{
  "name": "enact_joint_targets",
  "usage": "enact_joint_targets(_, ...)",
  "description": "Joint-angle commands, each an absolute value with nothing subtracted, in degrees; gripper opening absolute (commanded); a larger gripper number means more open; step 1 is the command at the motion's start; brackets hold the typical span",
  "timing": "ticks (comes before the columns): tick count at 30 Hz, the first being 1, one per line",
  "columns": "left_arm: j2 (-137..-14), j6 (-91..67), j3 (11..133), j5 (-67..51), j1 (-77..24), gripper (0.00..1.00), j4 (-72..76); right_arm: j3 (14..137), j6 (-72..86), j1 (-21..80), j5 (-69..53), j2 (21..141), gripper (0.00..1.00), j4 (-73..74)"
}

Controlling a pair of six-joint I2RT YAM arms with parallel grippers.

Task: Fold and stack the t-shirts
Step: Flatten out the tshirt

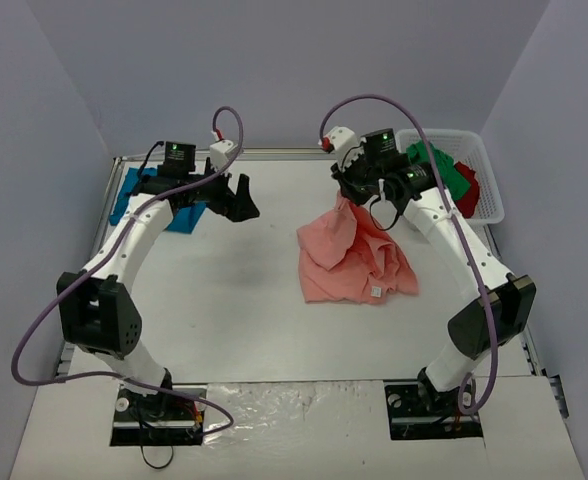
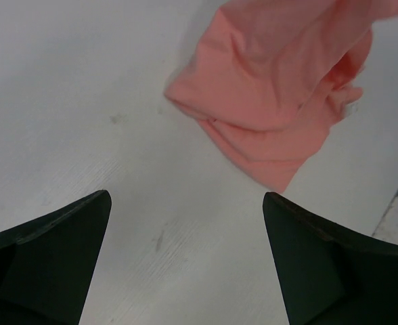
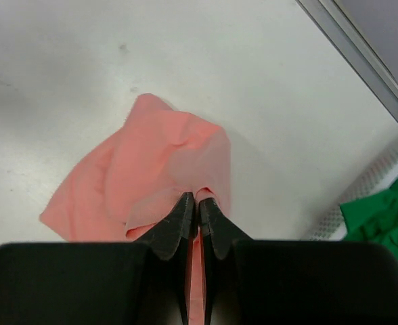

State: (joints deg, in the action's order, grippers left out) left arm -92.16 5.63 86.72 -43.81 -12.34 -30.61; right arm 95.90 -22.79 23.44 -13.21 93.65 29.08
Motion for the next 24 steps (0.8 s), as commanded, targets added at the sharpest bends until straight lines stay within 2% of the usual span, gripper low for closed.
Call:
enact_joint_targets(1,-97.88,-11.23,88.94,-55.27,-13.35,0.94,-20.77,97.65,-24.26,27.76,-18.28,93.43,0.00,29.53)
enact_joint_targets(4,-102.81,-15.98,91.14,-58.53,-15.29,0.94,-17.95,97.73,-24.17,28.74,-22.13,93.43,0.00,30.06)
enact_joint_targets(6,-104.67,-24.84,90.53,-62.90,-15.56,0.94,-11.90,97.65,-23.82,28.74,-24.86,93.25,0.00,30.15)
enact_joint_targets(10,-110.64,-43.56,88.69,-69.33,-15.82,0.94,12.67,97.21,-25.13,29.09,-29.26,93.43,0.00,30.24)
enact_joint_targets(16,-115.75,-63.32,88.33,-69.87,-16.87,0.94,30.48,100.98,-27.06,31.55,-30.67,97.03,0.00,33.57)
enact_joint_targets(24,-120.06,-79.18,89.21,-71.45,-20.21,0.94,48.75,107.48,-29.18,36.38,-28.31,102.83,0.00,38.84)
